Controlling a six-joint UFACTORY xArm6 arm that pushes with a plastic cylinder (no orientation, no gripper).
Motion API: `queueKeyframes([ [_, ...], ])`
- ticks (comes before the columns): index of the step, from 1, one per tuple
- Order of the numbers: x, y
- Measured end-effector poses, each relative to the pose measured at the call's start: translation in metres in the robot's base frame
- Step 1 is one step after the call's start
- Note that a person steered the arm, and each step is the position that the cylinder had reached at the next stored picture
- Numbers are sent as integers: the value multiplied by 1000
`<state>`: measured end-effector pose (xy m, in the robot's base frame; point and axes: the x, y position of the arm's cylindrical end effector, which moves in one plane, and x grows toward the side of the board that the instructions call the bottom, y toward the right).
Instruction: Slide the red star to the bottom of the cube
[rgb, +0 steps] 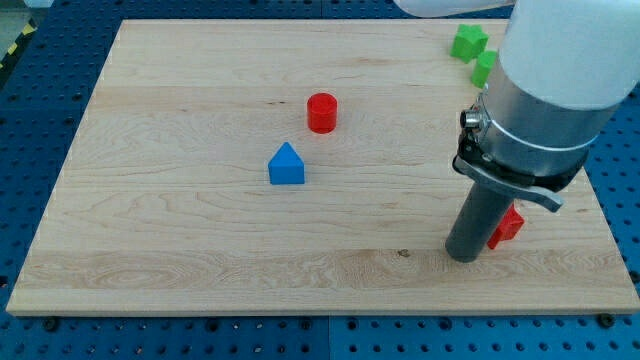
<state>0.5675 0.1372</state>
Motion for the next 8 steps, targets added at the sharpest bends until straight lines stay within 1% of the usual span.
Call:
queueKeyframes([
  [2, -17, 9],
  [8, -15, 99],
])
